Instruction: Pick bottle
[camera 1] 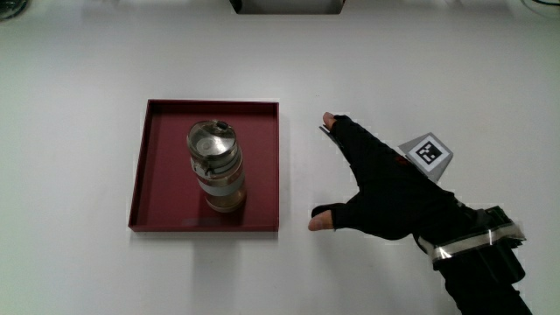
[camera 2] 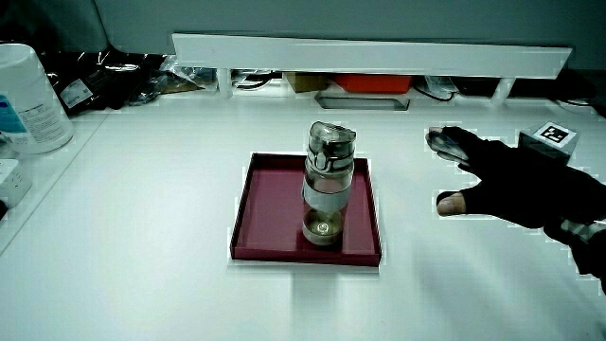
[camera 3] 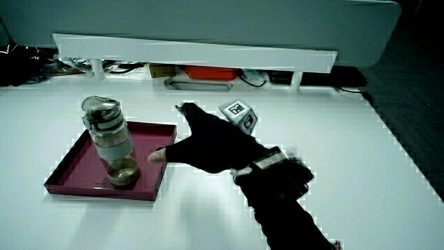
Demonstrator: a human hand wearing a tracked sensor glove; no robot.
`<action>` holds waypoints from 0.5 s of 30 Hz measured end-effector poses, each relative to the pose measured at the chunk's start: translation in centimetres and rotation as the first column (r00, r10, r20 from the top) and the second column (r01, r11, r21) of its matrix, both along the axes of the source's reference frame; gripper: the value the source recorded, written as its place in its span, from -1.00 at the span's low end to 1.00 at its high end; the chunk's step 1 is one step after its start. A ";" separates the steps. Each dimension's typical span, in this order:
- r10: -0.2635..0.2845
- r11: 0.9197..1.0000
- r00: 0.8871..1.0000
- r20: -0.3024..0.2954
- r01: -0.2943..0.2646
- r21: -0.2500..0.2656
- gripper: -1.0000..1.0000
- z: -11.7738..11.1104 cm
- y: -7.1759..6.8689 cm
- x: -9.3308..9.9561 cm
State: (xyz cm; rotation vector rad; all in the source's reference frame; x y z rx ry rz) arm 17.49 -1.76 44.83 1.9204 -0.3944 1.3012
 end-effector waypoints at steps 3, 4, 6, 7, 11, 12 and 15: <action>-0.008 0.999 1.000 0.004 0.008 -0.031 0.00 0.3 0.0 -1.0; -0.013 0.999 1.000 0.006 0.013 -0.036 0.00 0.5 -0.1 -1.4; -0.014 0.999 1.000 -0.002 0.014 -0.051 0.00 0.8 -0.1 -2.2; -0.012 0.998 1.000 -0.003 0.012 -0.061 0.00 1.0 -0.1 -2.6; -0.026 0.997 0.999 0.020 0.028 -0.077 0.00 2.4 -0.3 -4.1; -0.025 0.997 0.999 0.034 0.028 -0.076 0.00 2.7 -0.3 -4.5; -0.037 0.997 0.998 0.052 0.040 -0.067 0.00 3.6 -0.5 -5.6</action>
